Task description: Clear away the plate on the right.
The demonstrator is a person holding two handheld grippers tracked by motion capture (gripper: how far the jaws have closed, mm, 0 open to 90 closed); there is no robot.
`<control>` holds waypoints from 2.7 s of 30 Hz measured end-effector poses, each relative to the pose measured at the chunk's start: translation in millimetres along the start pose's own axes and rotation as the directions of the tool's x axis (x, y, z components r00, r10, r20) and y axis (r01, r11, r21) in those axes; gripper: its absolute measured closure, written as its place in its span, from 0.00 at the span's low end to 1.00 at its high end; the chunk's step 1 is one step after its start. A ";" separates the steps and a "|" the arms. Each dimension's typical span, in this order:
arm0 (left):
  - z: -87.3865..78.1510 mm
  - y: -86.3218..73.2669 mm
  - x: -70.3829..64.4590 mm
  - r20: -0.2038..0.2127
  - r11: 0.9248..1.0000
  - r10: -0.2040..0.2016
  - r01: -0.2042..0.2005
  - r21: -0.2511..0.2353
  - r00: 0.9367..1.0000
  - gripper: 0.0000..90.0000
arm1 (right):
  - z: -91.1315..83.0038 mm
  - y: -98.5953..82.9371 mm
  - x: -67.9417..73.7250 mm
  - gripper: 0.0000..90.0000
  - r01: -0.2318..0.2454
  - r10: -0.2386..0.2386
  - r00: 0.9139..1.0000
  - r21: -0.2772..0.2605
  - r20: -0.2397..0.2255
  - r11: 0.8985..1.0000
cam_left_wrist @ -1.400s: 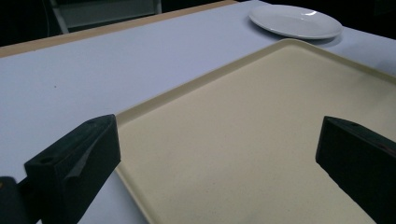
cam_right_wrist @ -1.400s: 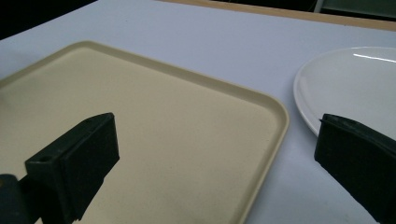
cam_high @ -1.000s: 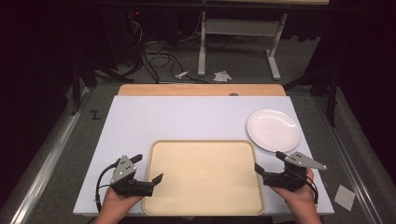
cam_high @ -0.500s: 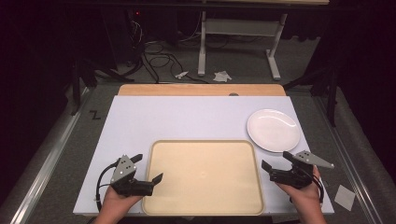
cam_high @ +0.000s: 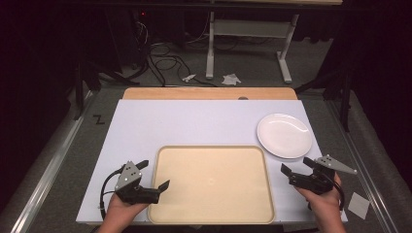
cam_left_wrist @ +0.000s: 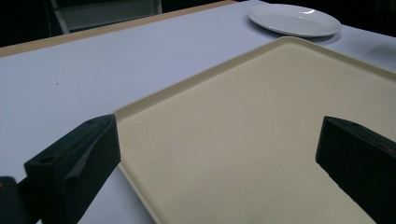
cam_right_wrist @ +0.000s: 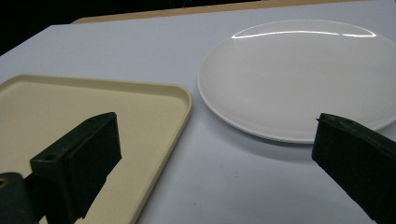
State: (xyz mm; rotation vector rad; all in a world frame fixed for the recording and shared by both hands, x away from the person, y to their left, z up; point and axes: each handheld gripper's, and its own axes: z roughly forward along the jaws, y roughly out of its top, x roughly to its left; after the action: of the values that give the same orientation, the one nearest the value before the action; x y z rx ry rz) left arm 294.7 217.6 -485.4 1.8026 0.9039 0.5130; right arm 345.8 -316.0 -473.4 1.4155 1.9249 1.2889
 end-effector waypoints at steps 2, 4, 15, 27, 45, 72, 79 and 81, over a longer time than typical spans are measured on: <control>-0.1 0.0 0.6 0.000 1.000 -0.002 0.002 0.000 1.000 0.01 | -1.2 -0.5 -4.7 0.02 -0.005 0.005 1.000 0.003 0.014 1.000; 0.1 -0.1 0.6 -0.001 1.000 -0.002 0.002 -0.001 1.000 0.01 | -1.3 -0.8 -6.0 0.02 -0.011 0.011 1.000 0.003 0.017 1.000; -1.6 0.9 3.0 0.013 1.000 -0.018 0.018 -0.003 1.000 0.01 | 7.0 24.2 4.2 0.06 0.034 -0.036 0.999 0.053 0.034 0.998; 0.4 0.3 0.5 0.027 1.000 -0.007 0.007 -0.003 1.000 0.01 | 52.6 37.7 -7.1 0.08 0.016 -0.028 0.994 0.117 0.108 0.993; 3.0 0.0 -4.0 0.037 1.000 -0.003 0.003 0.009 0.999 0.01 | 29.7 16.3 -33.0 0.05 -0.274 0.273 0.962 0.047 0.015 0.961; 1.8 0.6 -6.4 0.064 1.000 0.015 -0.015 0.009 0.998 0.01 | 29.7 -0.9 -63.5 0.17 -0.566 0.565 0.824 0.076 0.027 0.821; -1.1 -2.0 -6.8 0.055 1.000 0.013 -0.013 0.012 0.998 0.01 | 34.9 -2.5 -73.1 0.20 -0.602 0.602 0.798 0.079 0.025 0.794; -3.2 -2.9 -6.5 0.051 1.000 0.009 -0.009 0.011 0.999 0.01 | 37.4 -2.7 -74.6 0.22 -0.607 0.607 0.794 0.081 0.030 0.791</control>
State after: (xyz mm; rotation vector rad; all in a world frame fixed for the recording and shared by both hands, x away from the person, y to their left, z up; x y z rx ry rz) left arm 287.4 215.1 -486.4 1.8230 0.8655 0.4659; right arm 402.3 -367.5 -507.0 2.2009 1.5781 1.4683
